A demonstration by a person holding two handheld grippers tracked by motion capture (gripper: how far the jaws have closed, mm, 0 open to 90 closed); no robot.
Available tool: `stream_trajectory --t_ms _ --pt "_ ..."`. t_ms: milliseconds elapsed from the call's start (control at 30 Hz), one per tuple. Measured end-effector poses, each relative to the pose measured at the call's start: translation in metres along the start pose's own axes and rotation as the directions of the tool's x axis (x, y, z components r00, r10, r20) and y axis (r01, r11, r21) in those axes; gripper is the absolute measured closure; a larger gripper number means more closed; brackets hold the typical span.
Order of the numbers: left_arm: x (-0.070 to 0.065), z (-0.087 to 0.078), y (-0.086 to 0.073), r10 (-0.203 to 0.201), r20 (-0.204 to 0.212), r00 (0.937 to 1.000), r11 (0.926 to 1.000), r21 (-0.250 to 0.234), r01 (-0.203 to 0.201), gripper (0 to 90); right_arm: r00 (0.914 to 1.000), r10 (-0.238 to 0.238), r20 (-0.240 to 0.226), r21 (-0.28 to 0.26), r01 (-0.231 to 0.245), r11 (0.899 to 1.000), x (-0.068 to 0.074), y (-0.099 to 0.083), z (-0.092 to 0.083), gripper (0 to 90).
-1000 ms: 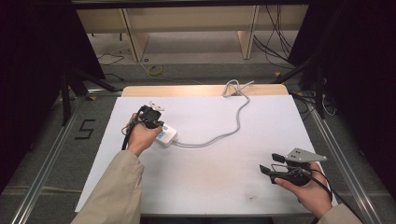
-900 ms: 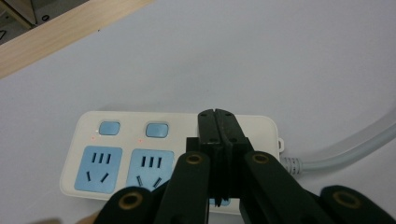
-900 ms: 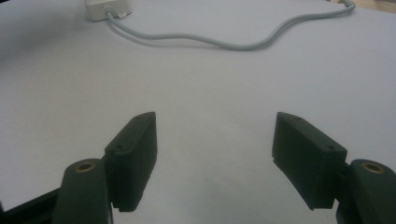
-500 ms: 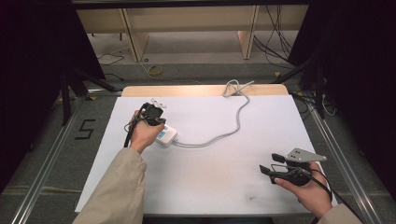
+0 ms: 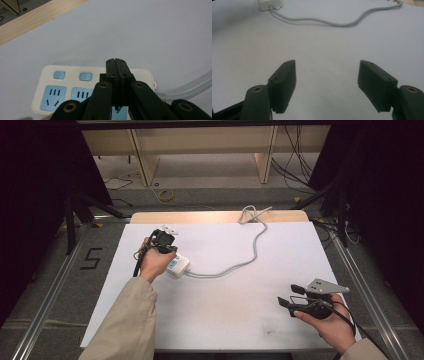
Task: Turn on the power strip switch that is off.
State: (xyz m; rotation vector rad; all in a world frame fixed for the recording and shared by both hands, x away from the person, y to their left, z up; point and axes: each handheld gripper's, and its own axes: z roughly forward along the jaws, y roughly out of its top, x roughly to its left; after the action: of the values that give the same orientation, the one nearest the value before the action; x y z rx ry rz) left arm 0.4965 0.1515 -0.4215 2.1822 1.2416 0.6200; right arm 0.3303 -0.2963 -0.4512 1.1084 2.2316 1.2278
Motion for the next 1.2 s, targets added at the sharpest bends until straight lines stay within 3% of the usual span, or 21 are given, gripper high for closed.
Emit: stream_trajectory --t_ms 1200 --pt "-0.002 0.025 -0.003 0.018 0.007 0.9998 0.9970 0.075 -0.019 89.8 1.0000 -0.004 -0.001 0.003 0.004 1.000 0.000 0.000 0.000 31.5"
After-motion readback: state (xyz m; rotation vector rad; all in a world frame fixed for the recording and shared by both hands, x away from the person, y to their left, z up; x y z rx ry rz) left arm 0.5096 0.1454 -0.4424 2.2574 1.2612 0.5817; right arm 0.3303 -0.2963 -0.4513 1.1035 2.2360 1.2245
